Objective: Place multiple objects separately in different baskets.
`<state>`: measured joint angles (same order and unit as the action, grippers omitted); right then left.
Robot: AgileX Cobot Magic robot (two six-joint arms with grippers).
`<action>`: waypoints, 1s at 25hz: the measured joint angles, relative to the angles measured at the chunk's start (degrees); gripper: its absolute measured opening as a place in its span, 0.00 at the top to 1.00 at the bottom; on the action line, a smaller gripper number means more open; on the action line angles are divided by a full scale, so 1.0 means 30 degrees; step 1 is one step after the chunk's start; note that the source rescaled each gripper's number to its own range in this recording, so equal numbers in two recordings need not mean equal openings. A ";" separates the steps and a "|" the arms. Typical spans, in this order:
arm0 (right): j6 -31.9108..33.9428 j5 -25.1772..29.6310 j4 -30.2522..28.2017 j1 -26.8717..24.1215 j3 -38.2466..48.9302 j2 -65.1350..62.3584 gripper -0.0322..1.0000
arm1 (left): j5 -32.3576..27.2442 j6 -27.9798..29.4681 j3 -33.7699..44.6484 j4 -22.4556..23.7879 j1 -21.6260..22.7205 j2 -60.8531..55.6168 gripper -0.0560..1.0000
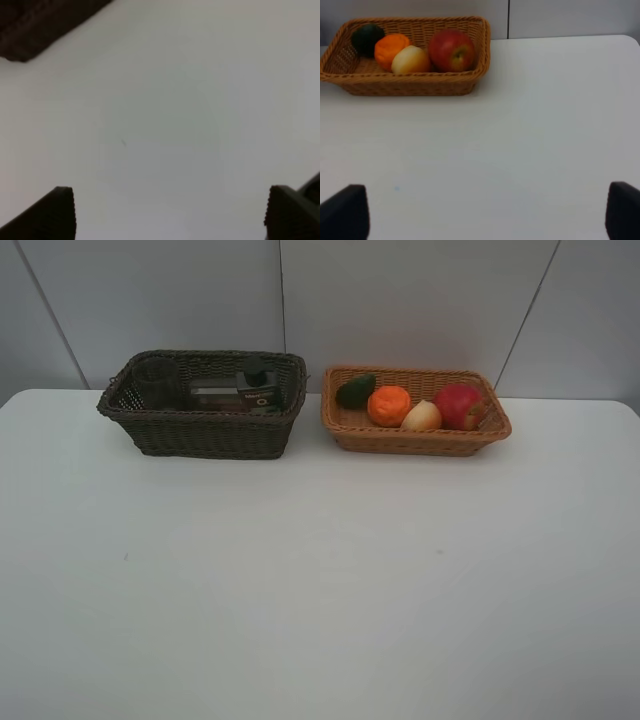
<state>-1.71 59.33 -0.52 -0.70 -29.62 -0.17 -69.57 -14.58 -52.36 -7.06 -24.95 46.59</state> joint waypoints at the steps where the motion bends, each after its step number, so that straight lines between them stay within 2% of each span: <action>1: 0.0000 0.0000 0.0000 0.0000 0.0000 0.0000 0.00 | 0.0081 0.0109 0.0999 -0.0021 0.0000 -0.0937 0.00; 6: 0.0000 0.0000 0.0000 0.0000 0.0000 0.0000 0.00 | 0.1186 0.0855 0.4958 -0.0350 0.0000 -0.4973 0.00; 13: 0.0000 0.0000 0.0000 0.0000 0.0000 0.0000 0.00 | 0.1858 0.1661 0.8093 -0.0884 0.0000 -0.8344 0.00; 25: 0.0000 0.0000 0.0000 0.0000 0.0000 0.0000 0.00 | 0.2577 0.1661 0.9315 -0.0315 0.0000 -0.9317 0.00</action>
<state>-1.71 59.33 -0.52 -0.70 -29.62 -0.17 -61.84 -9.60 -24.42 -8.00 -24.95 18.64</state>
